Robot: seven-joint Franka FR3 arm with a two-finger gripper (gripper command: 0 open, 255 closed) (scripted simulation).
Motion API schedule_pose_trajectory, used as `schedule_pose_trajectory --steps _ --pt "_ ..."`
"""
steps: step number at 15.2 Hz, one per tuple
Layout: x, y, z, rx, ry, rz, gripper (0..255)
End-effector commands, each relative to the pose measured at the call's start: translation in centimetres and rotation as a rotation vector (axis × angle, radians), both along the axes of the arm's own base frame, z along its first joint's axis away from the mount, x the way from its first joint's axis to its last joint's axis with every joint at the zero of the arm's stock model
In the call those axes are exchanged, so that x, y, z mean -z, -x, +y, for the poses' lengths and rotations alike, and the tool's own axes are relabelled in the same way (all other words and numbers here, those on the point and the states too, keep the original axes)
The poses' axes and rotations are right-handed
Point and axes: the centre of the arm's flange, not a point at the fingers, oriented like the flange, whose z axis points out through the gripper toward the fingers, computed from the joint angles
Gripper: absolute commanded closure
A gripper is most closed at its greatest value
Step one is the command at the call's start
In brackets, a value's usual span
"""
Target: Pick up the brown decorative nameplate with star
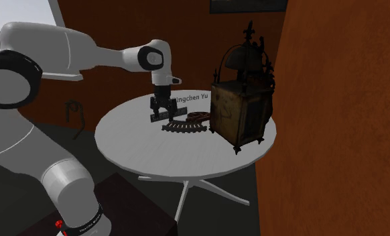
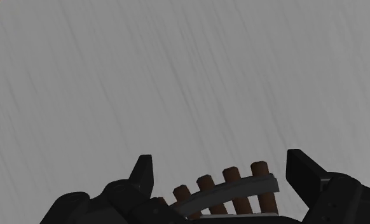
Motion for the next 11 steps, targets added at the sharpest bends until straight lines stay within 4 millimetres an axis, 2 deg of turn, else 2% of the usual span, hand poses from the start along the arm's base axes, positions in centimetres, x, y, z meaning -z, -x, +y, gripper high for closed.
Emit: schedule_pose_trajectory --steps 1,11 --pt "0.1 -2.9 -0.5 -0.008 0.000 0.000 0" --pt "0.9 -15.8 -2.7 -0.049 0.000 -0.001 0"
